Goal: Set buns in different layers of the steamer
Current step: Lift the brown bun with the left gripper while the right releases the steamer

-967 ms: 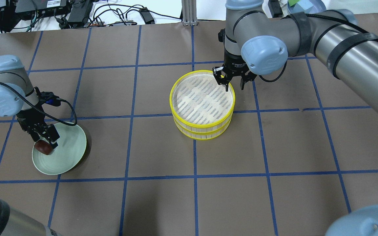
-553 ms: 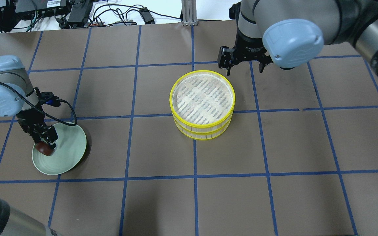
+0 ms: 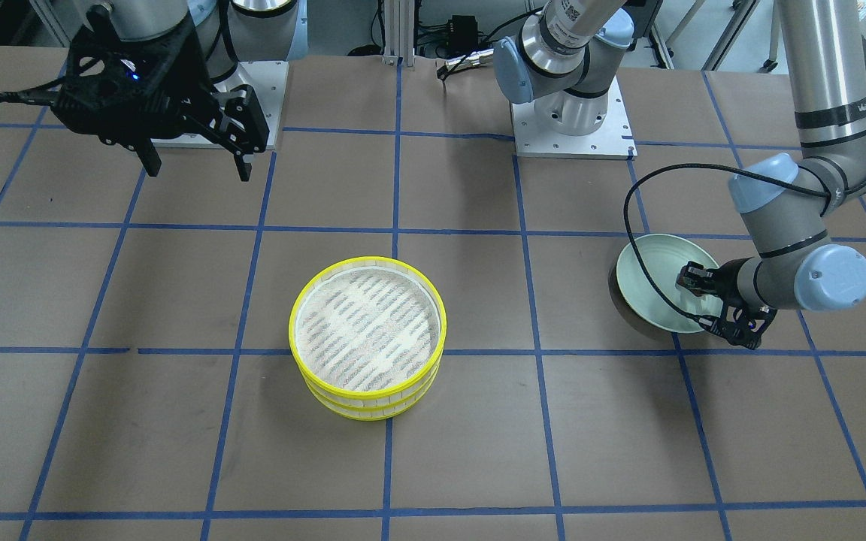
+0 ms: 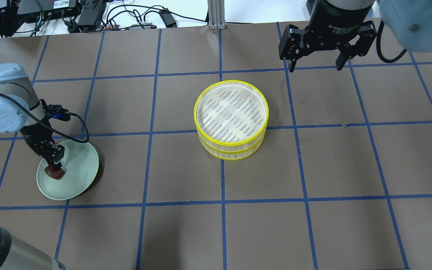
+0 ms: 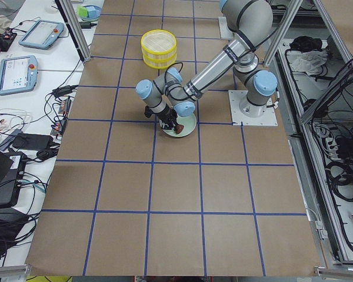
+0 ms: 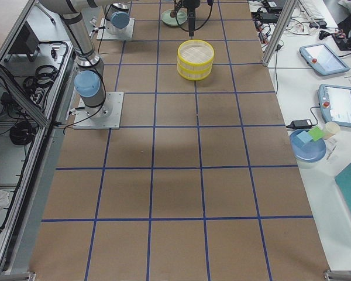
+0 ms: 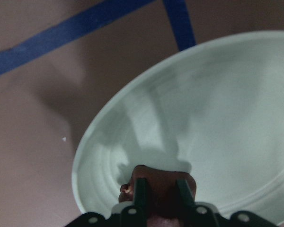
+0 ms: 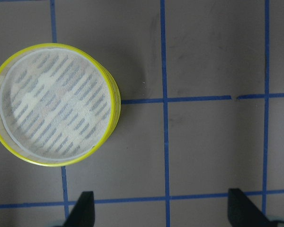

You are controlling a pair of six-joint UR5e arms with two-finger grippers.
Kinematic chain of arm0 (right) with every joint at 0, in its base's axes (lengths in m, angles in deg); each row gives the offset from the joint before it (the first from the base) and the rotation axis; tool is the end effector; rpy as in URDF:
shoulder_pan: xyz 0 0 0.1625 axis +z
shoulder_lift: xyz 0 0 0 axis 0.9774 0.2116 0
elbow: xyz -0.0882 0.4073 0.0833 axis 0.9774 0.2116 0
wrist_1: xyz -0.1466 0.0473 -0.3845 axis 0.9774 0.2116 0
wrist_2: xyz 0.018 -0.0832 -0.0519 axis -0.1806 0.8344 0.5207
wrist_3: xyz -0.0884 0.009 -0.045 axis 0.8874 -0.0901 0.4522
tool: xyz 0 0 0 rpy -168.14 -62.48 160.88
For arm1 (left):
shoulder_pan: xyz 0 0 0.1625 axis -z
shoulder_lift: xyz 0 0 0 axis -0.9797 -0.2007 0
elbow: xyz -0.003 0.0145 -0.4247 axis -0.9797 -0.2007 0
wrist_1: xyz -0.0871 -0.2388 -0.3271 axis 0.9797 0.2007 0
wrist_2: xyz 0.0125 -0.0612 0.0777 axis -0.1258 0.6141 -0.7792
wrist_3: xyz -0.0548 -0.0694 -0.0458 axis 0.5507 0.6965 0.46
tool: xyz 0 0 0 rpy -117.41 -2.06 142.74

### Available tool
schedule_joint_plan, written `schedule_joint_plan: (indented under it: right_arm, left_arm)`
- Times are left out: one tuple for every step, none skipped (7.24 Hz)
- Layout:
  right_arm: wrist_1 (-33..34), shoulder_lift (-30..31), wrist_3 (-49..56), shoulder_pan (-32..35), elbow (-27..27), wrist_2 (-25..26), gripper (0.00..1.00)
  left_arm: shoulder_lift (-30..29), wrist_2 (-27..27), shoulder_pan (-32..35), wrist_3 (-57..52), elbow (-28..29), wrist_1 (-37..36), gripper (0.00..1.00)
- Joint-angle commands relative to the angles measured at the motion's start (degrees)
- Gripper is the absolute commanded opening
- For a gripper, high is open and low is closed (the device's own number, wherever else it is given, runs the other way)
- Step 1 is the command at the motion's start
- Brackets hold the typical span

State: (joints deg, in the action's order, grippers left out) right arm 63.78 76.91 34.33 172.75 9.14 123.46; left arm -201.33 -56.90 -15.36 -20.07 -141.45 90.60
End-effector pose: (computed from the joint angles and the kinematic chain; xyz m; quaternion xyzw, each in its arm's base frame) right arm 0.1738 -0.4907 0.5404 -0.0222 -0.9996 0.0119 0.0117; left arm 0.1419 -0.5199 0.1773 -0.1880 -0.9558 -0.2252 0.0174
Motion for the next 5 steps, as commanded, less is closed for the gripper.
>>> schedule_joint_plan:
  right_arm:
    - [-4.8,-0.2,0.0,-1.1,0.6,0.5,1.0]
    - [-4.7,1.1,-0.1,-0.9,-0.8,0.5,1.0]
    - [-4.4,1.4,-0.2,-0.8,-1.6,-0.2,1.0]
    - [-4.3,1.5,-0.1,-0.9,-2.0,-0.2,1.0]
    - [-4.3,1.6,-0.1,-0.8,-2.1,-0.2,1.0]
  left_arm:
    - [0.9,4.4,0.0,2.9,1.2,0.7,0.0]
    - [1.9,6.1,0.8,4.7,2.4,1.5,0.0]
    - [3.1,6.6,2.2,6.9,3.7,4.5,0.0]
    - [4.2,9.3,3.7,11.0,5.0,5.9,0.0]
    - [5.5,9.8,5.5,14.2,6.0,7.6,0.0]
